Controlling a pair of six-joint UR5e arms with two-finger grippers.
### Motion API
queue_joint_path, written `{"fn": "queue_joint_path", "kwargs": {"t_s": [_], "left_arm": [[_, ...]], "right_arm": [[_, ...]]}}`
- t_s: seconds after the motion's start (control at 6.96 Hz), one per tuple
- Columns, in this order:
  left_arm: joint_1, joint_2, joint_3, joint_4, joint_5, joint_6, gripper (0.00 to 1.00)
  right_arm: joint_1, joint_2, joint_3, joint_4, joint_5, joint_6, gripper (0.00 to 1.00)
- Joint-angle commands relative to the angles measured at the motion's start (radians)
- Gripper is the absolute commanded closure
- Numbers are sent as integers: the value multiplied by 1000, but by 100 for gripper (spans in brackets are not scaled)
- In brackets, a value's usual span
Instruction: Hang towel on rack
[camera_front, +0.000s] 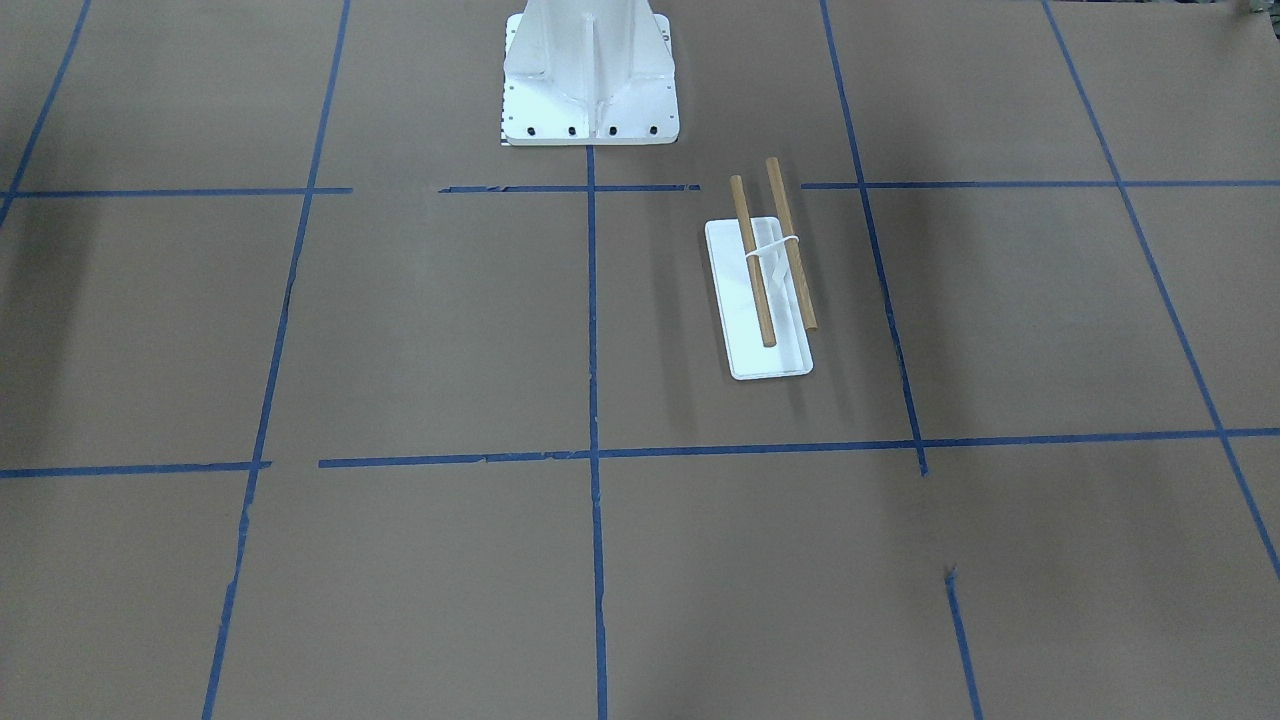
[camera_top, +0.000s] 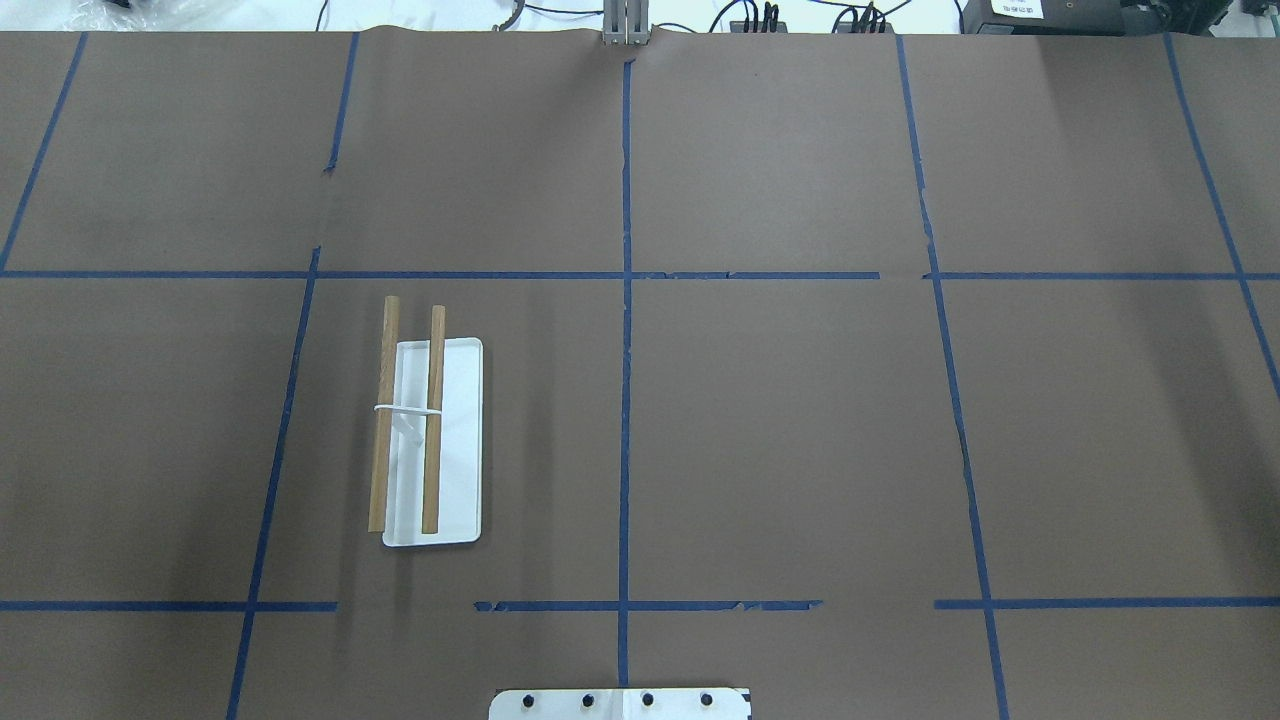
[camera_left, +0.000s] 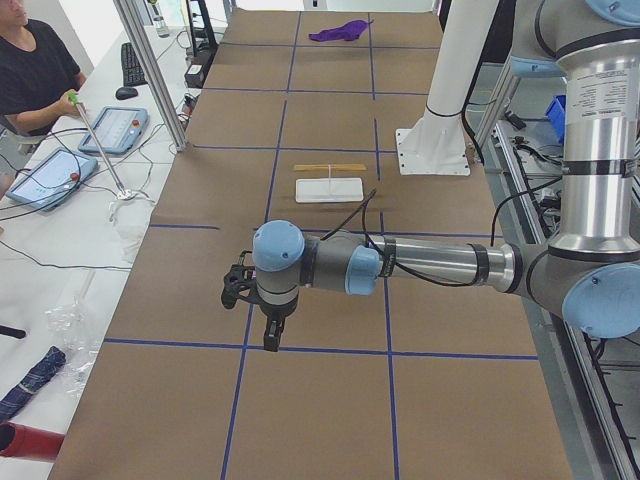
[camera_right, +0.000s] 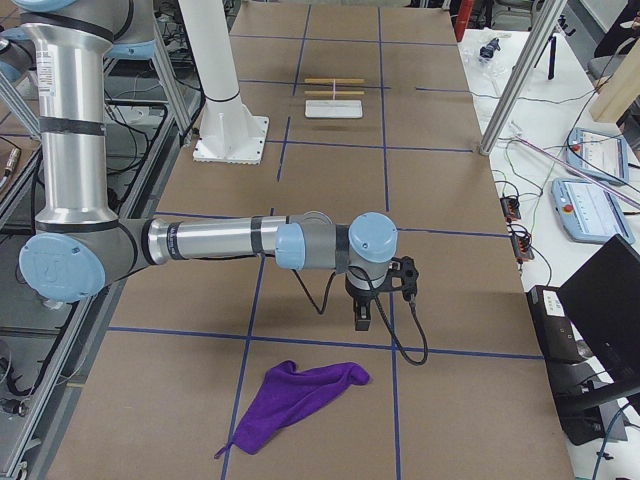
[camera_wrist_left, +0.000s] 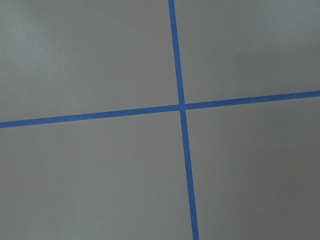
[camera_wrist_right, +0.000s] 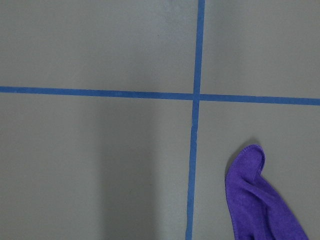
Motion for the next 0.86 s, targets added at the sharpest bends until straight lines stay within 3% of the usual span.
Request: {"fn": "queue_joint_path", "kwargs": {"t_s": [0.0,0.43,0.72], "left_arm": [[0,-1,-1,-4,-1,0,0],[0,-2,-2,-6,-1,-1,0],[2,-2,-2,-7,-1,-3,0]], "right_arm": [[-4,-55,-91,176,-6,-190,0],[-4,-89,-327,514,-8,-235,0],[-19,-116,-460,656,-11,-235,0]]}}
